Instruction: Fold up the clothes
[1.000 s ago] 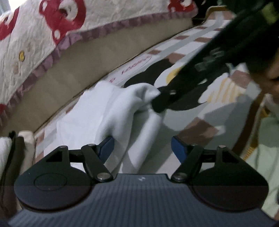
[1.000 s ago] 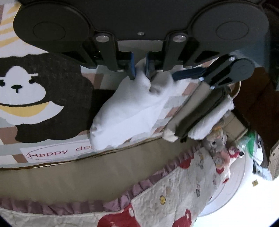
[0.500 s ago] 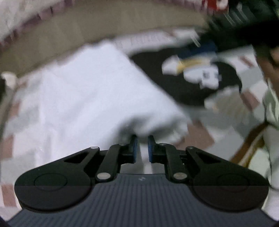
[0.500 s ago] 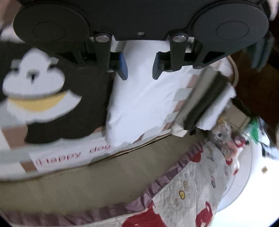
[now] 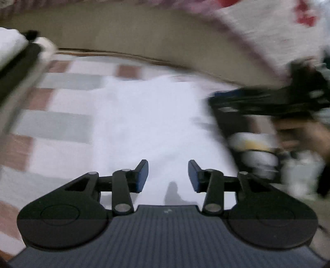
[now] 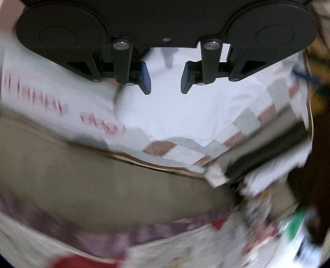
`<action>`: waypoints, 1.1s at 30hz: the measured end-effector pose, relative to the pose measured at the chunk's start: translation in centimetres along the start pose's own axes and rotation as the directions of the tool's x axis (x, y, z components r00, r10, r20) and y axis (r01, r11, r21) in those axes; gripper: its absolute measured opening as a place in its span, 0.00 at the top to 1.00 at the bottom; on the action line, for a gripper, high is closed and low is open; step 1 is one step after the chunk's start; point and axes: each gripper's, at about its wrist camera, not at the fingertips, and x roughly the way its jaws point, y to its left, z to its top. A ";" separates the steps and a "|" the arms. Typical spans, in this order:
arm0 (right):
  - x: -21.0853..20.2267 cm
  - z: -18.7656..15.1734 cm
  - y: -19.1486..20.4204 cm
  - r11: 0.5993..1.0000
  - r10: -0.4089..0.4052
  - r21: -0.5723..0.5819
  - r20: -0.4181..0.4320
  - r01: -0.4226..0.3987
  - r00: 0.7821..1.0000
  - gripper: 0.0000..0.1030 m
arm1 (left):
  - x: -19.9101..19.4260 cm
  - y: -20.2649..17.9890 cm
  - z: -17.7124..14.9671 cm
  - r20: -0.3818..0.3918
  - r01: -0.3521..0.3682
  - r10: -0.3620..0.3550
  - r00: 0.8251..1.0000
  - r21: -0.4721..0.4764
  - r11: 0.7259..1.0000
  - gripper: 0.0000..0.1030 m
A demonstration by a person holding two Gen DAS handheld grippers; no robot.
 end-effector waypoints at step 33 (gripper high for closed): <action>9.0 6.8 -1.9 0.990 -0.069 -0.119 0.088 0.080 0.994 0.96 | 1.7 2.6 -4.6 -0.191 0.089 -0.122 0.974 -0.170 0.981 0.56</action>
